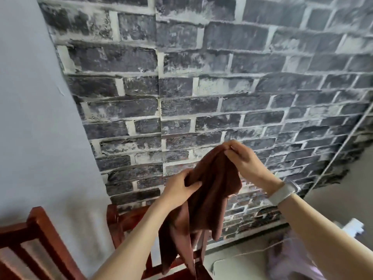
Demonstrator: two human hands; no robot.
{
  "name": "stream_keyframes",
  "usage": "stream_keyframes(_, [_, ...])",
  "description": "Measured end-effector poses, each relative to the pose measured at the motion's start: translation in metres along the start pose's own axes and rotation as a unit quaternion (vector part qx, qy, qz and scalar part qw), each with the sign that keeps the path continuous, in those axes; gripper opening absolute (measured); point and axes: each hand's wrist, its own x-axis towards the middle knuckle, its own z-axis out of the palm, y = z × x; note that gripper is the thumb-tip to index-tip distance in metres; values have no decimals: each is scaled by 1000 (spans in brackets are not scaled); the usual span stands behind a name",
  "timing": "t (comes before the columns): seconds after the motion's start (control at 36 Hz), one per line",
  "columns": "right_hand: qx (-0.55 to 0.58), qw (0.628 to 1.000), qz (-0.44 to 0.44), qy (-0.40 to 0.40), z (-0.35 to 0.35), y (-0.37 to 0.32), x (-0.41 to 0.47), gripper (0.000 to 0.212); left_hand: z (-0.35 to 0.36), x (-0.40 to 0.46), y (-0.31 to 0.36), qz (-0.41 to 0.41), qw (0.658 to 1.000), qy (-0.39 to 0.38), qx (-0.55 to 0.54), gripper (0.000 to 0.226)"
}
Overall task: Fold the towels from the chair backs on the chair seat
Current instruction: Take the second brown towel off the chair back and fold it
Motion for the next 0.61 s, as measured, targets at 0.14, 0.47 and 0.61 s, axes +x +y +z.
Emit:
stream_keyframes(0.14, [-34, 989, 40, 139, -18, 26, -13, 12, 15, -8, 26, 47, 999, -4, -1, 17])
stream_keyframes(0.47, [176, 936, 291, -88, 31, 69, -163, 39, 30, -24, 55, -183, 929, -48, -319, 10])
stream_keyframes(0.61, [63, 966, 236, -89, 55, 70, -167, 31, 42, -43, 62, -164, 918, -93, -348, 15])
